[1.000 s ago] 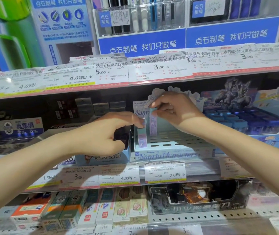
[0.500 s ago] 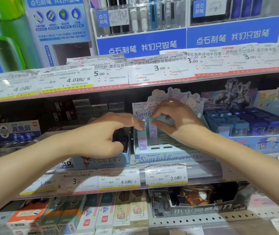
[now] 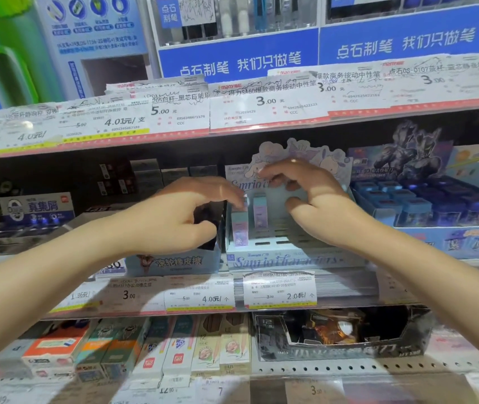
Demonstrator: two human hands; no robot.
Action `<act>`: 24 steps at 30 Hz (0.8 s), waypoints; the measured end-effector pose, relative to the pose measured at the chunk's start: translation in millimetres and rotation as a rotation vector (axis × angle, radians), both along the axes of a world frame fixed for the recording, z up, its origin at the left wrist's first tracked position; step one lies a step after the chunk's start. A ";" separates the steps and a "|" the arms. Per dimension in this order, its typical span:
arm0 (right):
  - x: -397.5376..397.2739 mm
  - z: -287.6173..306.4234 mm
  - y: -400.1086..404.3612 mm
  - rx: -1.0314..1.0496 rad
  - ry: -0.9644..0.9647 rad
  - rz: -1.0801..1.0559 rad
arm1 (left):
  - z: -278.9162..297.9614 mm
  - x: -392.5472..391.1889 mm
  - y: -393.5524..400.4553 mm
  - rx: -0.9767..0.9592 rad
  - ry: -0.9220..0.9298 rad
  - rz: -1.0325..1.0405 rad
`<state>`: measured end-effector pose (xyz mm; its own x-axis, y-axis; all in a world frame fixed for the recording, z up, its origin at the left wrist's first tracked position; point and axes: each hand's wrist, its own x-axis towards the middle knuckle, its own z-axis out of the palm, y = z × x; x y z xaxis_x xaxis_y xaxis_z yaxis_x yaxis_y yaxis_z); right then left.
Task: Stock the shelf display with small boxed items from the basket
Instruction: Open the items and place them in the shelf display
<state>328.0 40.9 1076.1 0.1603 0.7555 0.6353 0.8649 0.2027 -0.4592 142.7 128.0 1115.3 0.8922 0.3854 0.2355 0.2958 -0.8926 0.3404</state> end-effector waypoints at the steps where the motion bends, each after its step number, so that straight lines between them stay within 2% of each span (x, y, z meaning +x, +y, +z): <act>1: -0.5 0.5 -3.9 0.025 0.022 0.019 | 2.0 -0.4 -6.3 0.037 -0.037 -0.062; 5: -1.1 2.7 -23.4 0.038 0.085 0.086 | -5.8 -2.1 -4.4 0.180 -0.275 -0.109; 11: -11.9 -14.0 -55.0 0.057 0.141 0.220 | -24.4 -7.5 -40.1 0.162 -0.345 -0.099; 16: -23.8 -39.7 -79.1 -0.088 0.130 0.269 | -57.1 -26.7 -62.1 0.050 -0.262 -0.094; 24: -63.1 -110.7 -113.7 -0.328 0.270 0.298 | -124.2 -75.1 -74.1 -0.121 -0.103 -0.081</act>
<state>264.9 -72.9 965.4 0.0333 0.9457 0.3232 0.6338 0.2301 -0.7385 67.5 53.9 991.0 0.8950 0.3443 0.2836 0.1824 -0.8627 0.4717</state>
